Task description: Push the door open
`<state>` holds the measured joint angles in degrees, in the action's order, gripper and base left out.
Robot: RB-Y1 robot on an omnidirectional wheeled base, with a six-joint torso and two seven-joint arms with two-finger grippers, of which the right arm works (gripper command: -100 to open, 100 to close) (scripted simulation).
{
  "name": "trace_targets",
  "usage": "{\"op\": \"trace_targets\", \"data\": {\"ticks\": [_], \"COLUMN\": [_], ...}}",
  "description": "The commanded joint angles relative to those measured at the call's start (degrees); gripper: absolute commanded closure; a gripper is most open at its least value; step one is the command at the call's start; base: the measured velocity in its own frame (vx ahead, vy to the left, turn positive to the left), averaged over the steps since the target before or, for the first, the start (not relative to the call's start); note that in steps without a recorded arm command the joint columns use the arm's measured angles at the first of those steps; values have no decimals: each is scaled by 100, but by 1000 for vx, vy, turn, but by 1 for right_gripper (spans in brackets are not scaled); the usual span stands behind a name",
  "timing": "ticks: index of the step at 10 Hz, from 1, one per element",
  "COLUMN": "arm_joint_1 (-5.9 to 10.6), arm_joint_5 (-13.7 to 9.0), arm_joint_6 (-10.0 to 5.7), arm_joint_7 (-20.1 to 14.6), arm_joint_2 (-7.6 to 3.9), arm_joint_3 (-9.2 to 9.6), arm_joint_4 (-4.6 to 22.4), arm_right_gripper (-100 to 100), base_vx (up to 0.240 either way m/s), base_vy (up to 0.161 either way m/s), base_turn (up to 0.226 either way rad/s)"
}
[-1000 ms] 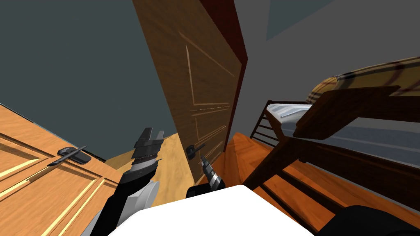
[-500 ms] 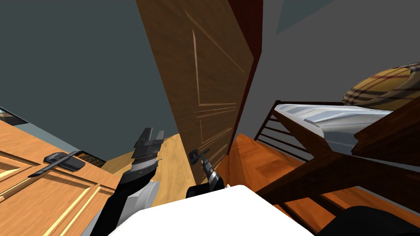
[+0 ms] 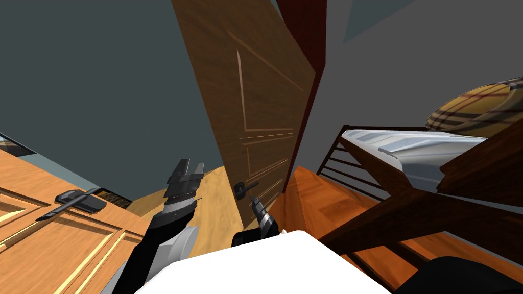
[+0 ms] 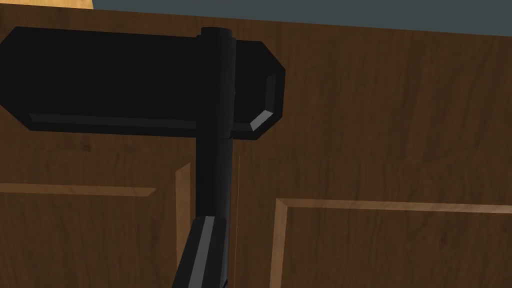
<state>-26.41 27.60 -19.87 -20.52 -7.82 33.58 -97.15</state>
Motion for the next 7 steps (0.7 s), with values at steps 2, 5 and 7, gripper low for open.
{"op": "trace_targets", "data": {"ticks": [2,5,7], "arm_joint_1": [0,-103,-116], "arm_joint_5": [0,-48,-52], "arm_joint_6": [0,-40,-39], "arm_joint_7": [0,97,101], "arm_joint_2": [0,139,146], "arm_joint_3": [0,-258,-279], "arm_joint_4": [0,-3,-15], "arm_right_gripper": [100,-100,-100], "base_vx": [-4,-180,-136], "base_vy": [-2,35,44], "base_turn": [0,-209,-85]}}
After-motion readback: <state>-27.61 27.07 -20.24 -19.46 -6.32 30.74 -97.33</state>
